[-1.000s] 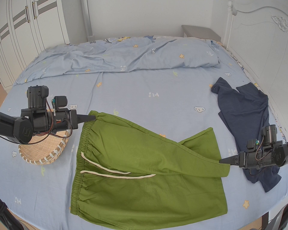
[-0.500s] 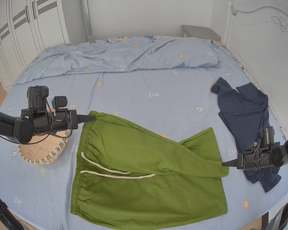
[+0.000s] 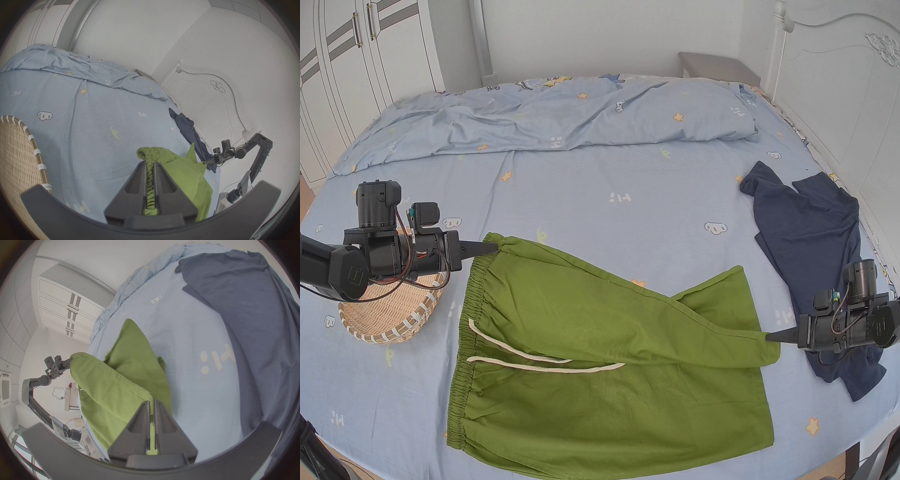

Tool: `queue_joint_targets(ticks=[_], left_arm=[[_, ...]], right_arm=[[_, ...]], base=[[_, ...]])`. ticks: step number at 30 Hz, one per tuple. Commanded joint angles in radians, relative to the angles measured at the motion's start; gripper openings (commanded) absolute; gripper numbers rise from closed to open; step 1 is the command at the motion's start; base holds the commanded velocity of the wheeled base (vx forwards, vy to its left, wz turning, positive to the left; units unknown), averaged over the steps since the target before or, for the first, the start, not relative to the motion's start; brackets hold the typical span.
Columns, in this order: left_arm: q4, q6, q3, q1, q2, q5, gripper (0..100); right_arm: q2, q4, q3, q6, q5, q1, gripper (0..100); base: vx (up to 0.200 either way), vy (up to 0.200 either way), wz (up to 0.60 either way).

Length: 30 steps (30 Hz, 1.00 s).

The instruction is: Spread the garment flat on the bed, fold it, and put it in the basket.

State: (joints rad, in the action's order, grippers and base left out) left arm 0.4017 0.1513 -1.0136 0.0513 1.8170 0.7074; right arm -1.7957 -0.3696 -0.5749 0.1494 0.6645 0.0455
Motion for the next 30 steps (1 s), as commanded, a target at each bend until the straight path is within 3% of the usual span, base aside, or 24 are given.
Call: queue_joint_targets(ticks=[1, 5, 9, 11, 12, 15, 22, 30], left_arm=[[0.000, -0.001, 0.003, 0.001, 0.001, 0.000, 0], [0.000, -0.002, 0.003, 0.001, -0.001, 0.000, 0], [0.000, -0.002, 0.001, -0.001, 0.001, 0.000, 0], [0.000, -0.002, 0.001, -0.001, 0.001, 0.000, 0], [0.002, -0.002, 0.001, -0.002, 0.001, 0.000, 0], [0.002, -0.002, 0.000, -0.004, 0.002, 0.000, 0], [0.025, 0.002, 0.001, -0.013, 0.002, 0.000, 0], [0.062, 0.007, 0.000, -0.051, 0.008, 0.000, 0]], right_arm=[[0.211, 0.037, -0.020, 0.076, -0.005, -0.058, 0], [0.332, 0.115, -0.054, 0.107, -0.009, -0.104, 0], [0.532, 0.363, -0.175, 0.107, -0.013, -0.177, 0], [0.532, 0.363, -0.175, 0.107, -0.013, -0.177, 0], [0.613, 0.503, -0.263, 0.108, -0.013, -0.222, 0], [0.658, 0.580, -0.321, 0.108, -0.017, -0.263, 0], [0.670, 0.601, -0.369, 0.108, -0.082, -0.319, 0], [0.550, 0.514, -0.385, 0.101, -0.083, -0.277, 0]], base=[[0.000, 0.000, 0.00], [0.000, 0.000, 0.00], [0.000, 0.000, 0.00], [0.000, 0.000, 0.00], [0.000, 0.000, 0.00], [0.000, 0.000, 0.00], [0.000, 0.000, 0.00], [0.000, 0.000, 0.00]])
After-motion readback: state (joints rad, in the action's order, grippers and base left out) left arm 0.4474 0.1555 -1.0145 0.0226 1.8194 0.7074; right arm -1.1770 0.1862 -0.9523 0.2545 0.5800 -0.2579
